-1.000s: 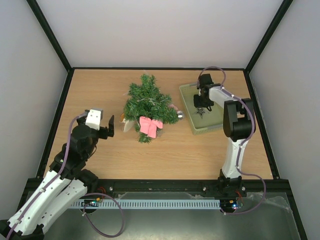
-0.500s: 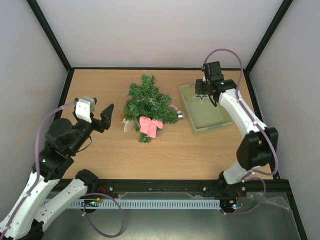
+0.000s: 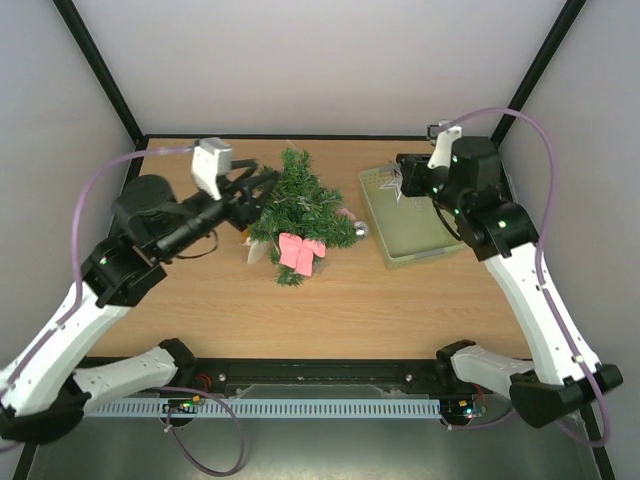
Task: Decorate the small christmas tree
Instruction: Pick up the decoration item from the storage box, then place the decoration item on the Christmas tree.
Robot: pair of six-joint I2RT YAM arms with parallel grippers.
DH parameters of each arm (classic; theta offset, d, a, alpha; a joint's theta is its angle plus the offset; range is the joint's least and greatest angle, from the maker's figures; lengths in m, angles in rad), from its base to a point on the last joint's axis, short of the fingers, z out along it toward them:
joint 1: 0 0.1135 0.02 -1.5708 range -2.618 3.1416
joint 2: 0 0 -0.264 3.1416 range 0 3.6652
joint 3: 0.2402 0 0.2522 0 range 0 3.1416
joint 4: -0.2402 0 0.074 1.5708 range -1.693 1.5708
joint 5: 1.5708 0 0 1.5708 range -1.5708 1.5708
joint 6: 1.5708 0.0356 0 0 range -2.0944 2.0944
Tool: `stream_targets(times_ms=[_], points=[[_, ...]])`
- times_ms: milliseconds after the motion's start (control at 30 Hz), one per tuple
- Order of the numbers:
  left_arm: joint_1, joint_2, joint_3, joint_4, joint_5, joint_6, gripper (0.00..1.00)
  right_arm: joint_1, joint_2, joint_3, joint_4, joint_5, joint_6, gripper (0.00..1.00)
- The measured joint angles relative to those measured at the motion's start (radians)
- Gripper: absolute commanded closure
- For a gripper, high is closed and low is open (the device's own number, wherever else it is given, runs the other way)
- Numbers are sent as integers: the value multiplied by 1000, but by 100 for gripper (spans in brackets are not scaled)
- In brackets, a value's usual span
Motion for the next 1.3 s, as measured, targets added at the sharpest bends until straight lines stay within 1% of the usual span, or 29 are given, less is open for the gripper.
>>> stream_targets(times_ms=[133,200,300,367,600,800,900,1067,1200,1300], points=[[-209,145,137,-10,-97,27,45,0,-95,-53,51,-76,41,94],[-289,225,216,-8,-141,44,46,0,-137,-86,79,-119,64,94],[-377,328,298,-2,-193,66,49,0,-162,-107,106,-156,86,94],[-402,378,322,1,-212,71,50,0,-177,-126,134,-190,109,94],[-414,505,346,-6,-272,67,51,0,-258,-229,255,-280,224,94],[-414,541,346,-16,-280,42,58,0,-303,-254,323,-307,283,94],[-414,546,346,-16,-271,33,60,0,-316,-263,358,-319,306,94],[-414,549,346,-16,-256,14,53,0,-325,-276,389,-330,327,94],[-414,549,346,-16,-249,-9,53,0,-325,-285,394,-331,330,94],[-414,542,346,-13,-237,-32,51,0,-325,-296,395,-331,330,95]])
